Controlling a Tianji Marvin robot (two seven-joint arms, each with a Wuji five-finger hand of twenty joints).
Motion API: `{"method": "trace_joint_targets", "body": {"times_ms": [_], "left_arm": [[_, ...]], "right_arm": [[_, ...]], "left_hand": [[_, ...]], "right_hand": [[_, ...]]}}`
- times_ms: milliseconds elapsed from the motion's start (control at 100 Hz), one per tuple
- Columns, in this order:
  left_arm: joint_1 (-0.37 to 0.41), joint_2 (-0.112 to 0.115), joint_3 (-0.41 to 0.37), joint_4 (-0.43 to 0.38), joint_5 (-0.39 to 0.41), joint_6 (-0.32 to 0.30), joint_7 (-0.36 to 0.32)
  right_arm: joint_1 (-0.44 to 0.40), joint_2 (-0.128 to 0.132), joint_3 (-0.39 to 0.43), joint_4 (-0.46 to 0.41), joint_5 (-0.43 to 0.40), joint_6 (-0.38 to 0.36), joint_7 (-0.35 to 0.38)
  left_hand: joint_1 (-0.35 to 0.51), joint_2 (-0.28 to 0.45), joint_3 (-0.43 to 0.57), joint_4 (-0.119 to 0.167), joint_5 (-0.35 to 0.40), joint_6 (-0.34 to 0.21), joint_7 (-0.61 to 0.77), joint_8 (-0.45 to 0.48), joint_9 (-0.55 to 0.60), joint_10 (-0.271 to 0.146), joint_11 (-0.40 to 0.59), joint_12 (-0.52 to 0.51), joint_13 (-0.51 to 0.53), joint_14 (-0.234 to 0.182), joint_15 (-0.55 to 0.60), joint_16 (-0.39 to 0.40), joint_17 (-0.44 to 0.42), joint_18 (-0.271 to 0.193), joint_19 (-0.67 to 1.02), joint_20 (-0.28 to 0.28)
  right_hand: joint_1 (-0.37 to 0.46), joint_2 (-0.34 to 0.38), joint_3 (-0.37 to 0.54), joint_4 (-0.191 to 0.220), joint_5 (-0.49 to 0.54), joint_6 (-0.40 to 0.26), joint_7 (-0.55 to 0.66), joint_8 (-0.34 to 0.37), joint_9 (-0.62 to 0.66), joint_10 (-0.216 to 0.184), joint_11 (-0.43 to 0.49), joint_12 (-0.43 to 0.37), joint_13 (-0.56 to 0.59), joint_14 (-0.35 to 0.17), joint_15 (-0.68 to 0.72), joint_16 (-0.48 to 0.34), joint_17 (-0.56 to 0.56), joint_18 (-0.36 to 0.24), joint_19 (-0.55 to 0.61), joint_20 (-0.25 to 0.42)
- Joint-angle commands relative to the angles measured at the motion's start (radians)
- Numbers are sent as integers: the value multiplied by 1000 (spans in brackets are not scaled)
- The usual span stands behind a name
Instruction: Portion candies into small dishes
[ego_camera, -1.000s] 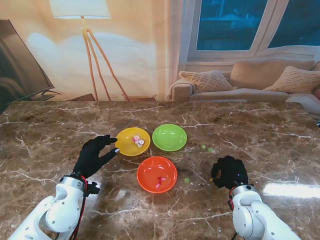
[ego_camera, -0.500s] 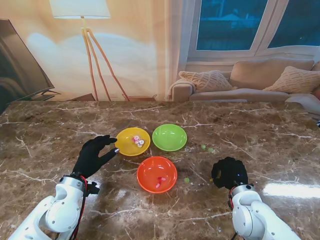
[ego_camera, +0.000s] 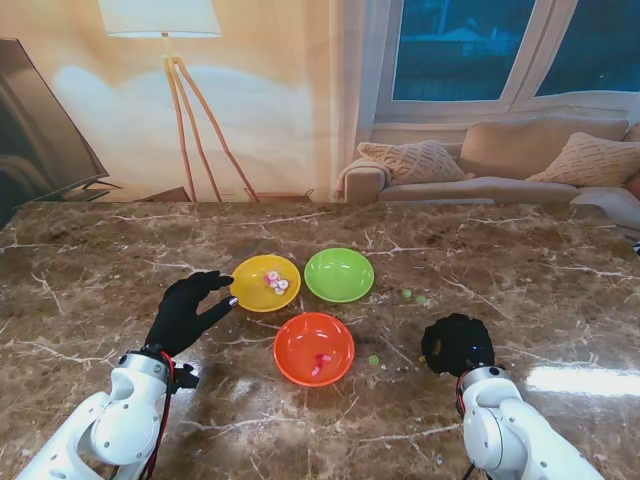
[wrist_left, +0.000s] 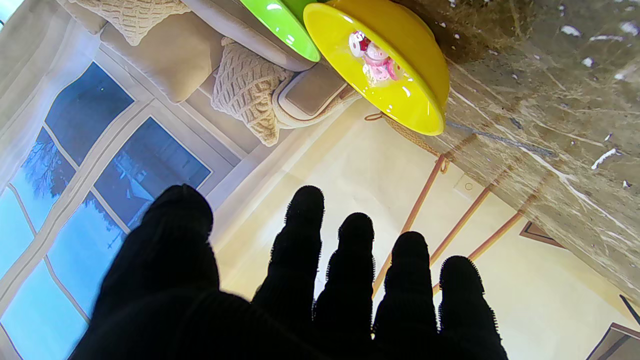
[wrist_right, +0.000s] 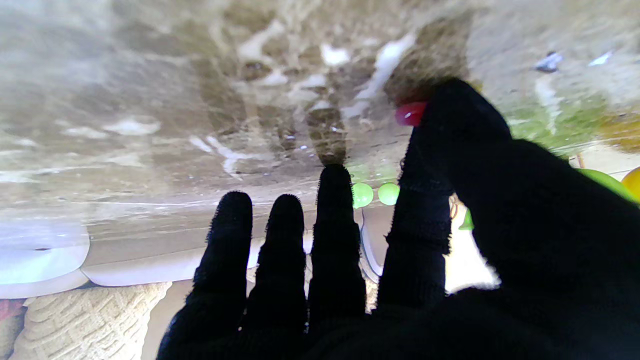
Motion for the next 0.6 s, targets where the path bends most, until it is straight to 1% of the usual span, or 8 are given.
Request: {"method": "trace_joint_targets", "body": {"times_ms": [0,60,200,260,350,400,520,590], "left_arm": [[6,-2,0,4,-1,2,1],[6,-2,0,4,-1,2,0],[4,-2,0,6,-3,-1,-1],[3,-1,1,7,-4,-2,-2],[3,-1,1,7,-4,-2,-3],[4,-1,1,7,-3,-3,-2],[4,-2,0,7,-2,-4,2],[5,-2,0,7,-2,-2,2]], "right_arm": [[-25,0,-7,51,4,5,34],[-25,0,-6,54,2,2,33],[-26,0,-3,58,0,11,31],[-26,1,-3,58,-5,12,32],[-25,1,-4,61,-2,13,32],[-24,0,-7,62,3,15,32],[-15,-1,-17,73,9,25,31],[-10,0,-22,83,5,23,29]], "left_hand": [[-7,47,-19,8,8,-12,6,16,9,22,2,9,-1,-6,-10,14,-12,-29,-34,9],[-7,48,-18,8,7,-12,5,16,9,20,2,11,0,-7,-11,15,-12,-29,-35,9],[-6,47,-19,8,8,-13,6,17,10,20,2,14,0,-6,-11,16,-12,-30,-38,10],[-5,47,-18,7,8,-12,6,17,11,21,2,15,-2,-6,-11,16,-12,-30,-39,10],[-6,48,-19,6,10,-11,7,18,17,20,6,19,0,-4,-11,16,-12,-31,-41,10],[-6,50,-19,6,8,-13,7,18,15,19,7,21,-1,-6,-11,17,-12,-32,-43,10],[-7,52,-20,5,7,-12,7,18,15,21,7,25,-1,-5,-11,17,-12,-31,-45,10],[-7,55,-21,4,9,-12,8,19,15,18,6,27,-1,-7,-11,18,-13,-31,-47,10]], "right_hand": [[80,96,28,49,33,93,-1,-188,42,-27,22,14,21,-53,10,16,-3,-29,25,22],[55,58,41,47,-10,116,-24,-254,41,-20,17,14,20,-46,7,16,-5,-28,22,19],[54,11,58,49,-56,114,-38,-260,37,-11,11,15,20,-37,2,15,-5,-22,19,17],[69,13,71,53,-29,110,-23,-253,46,-12,14,16,26,-38,3,16,2,-21,21,17],[111,64,68,48,56,80,39,-245,64,-20,15,22,36,-45,5,20,12,-24,32,22],[116,88,55,49,67,50,72,-195,64,-20,18,26,36,-49,8,21,15,-29,38,24],[131,147,40,51,80,3,30,77,42,-17,41,45,19,-55,23,23,9,-42,50,25],[128,177,43,50,85,-3,-7,178,31,-20,53,52,11,-59,28,23,8,-45,54,25]]}}
